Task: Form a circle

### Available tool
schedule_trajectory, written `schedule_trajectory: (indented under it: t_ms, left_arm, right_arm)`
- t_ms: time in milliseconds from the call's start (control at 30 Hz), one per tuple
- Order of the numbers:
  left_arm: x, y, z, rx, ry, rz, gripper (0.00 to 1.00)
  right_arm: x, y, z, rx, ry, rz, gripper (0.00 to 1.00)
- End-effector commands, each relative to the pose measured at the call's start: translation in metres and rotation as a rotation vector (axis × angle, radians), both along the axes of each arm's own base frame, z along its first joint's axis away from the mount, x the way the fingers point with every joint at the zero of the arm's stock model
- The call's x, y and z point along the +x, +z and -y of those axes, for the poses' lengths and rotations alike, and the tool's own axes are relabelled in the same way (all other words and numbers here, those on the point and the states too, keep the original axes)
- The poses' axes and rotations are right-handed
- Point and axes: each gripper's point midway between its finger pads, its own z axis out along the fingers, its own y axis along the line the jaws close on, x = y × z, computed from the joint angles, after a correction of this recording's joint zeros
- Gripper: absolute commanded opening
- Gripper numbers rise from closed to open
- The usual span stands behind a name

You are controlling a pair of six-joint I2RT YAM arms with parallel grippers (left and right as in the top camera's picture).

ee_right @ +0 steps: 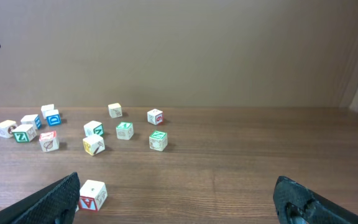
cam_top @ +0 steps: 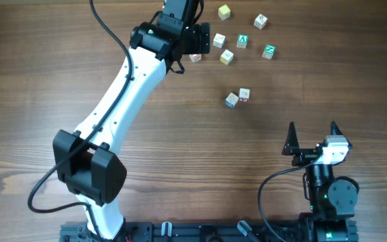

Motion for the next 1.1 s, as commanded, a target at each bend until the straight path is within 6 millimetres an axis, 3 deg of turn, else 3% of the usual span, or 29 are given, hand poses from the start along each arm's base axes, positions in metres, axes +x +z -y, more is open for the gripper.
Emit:
schedule_trajectory:
  t_ms: [0, 233, 300, 400, 533, 567, 667, 833, 1067]
  left_arm:
    - [0.001, 0.018, -0.003, -0.004, 0.003, 0.038, 1.0]
    - [0.001, 0.018, -0.003, -0.004, 0.003, 0.038, 1.0]
    - [0.001, 0.018, -0.003, -0.004, 0.003, 0.038, 1.0]
    - [0.001, 0.018, -0.003, -0.004, 0.003, 0.038, 1.0]
    - [0.001, 0.018, -0.003, -0.004, 0.003, 0.038, 1.0]
    - [0.001, 0.018, -0.003, -0.004, 0.003, 0.038, 1.0]
    - [0.001, 0.018, -0.003, -0.004, 0.003, 0.038, 1.0]
    - [0.001, 0.018, -0.003, -0.004, 0.003, 0.038, 1.0]
    - [0.001, 0.018, -0.003, -0.004, 0.003, 0.038, 1.0]
  right_arm:
    - [-0.001, 0.002, -0.004, -0.017, 0.019, 0.012, 1.0]
    - [-0.001, 0.003, -0.003, -0.015, 0.014, 0.014, 1.0]
    - [-0.002, 0.019, -0.014, 0.083, 0.082, 0.077, 1.0]
    - [-0.007, 0.029, -0.041, 0.496, 0.262, 0.059, 1.0]
    - [-0.007, 0.026, -0.042, 0.989, 0.272, -0.027, 1.0]
    - [-0.007, 0.027, -0.042, 1.035, 0.276, -0.028, 1.0]
    - [-0.017, 0.053, -0.06, 0.804, 0.415, 0.049, 1.0]
    - [-0.018, 0.082, -0.059, 0.693, 0.408, 0.074, 1.0]
    - [0.02, 0.107, -0.068, 0.514, 0.378, -0.133, 1.0]
